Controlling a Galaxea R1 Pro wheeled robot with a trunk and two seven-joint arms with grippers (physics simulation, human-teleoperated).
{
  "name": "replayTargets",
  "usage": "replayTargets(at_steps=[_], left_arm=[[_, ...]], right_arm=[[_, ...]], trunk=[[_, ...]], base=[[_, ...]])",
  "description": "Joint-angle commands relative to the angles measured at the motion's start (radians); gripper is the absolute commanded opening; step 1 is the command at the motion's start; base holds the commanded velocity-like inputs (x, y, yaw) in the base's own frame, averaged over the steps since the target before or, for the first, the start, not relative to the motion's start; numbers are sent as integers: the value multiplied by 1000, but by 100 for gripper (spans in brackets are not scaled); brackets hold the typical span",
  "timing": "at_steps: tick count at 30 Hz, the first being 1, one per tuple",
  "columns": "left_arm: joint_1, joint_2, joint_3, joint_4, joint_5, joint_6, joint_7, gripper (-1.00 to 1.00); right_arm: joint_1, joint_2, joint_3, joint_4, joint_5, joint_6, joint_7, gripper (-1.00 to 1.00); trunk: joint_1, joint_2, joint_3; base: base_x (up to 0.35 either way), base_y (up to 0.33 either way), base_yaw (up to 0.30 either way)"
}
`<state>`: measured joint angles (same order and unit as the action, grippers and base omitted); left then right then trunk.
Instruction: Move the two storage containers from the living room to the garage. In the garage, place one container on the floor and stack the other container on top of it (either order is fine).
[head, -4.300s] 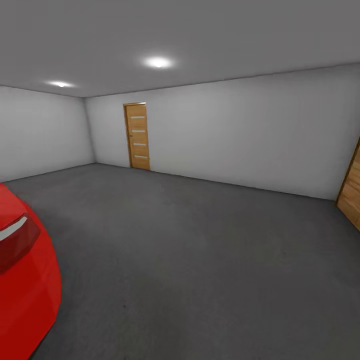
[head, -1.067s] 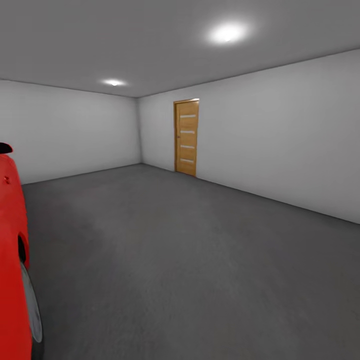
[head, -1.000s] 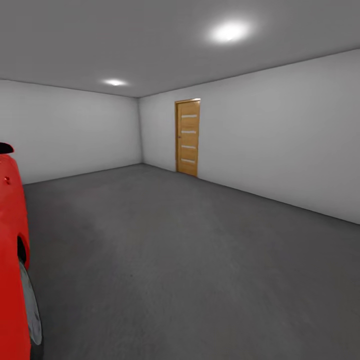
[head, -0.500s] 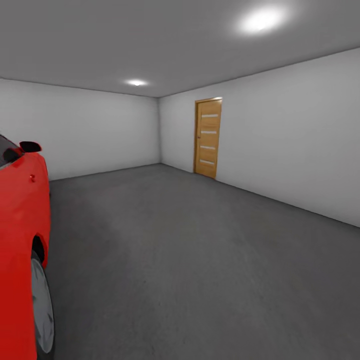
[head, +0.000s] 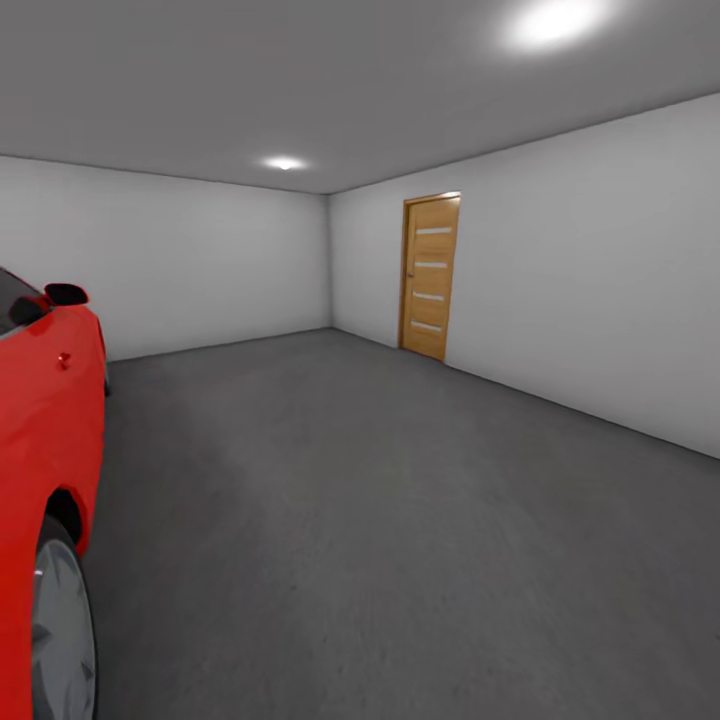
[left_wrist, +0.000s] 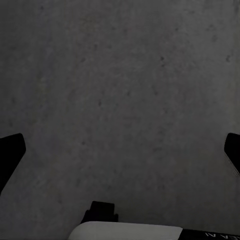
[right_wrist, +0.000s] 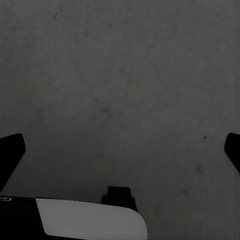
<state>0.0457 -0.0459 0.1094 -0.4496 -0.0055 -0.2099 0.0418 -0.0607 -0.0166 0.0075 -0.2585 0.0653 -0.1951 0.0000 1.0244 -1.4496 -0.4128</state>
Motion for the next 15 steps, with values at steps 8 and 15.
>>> replayTargets(at_steps=[8,15], left_arm=[[0,0,3,-3,-1,-2,2,100],[0,-1,3,-14,1,-2,2,100]], right_arm=[[-1,0,0,1,7,-3,0,100],[-1,0,1,1,7,-3,6,100]], trunk=[[1,0,-1],[1,0,-1]], base=[[327,0,0],[327,0,0]])
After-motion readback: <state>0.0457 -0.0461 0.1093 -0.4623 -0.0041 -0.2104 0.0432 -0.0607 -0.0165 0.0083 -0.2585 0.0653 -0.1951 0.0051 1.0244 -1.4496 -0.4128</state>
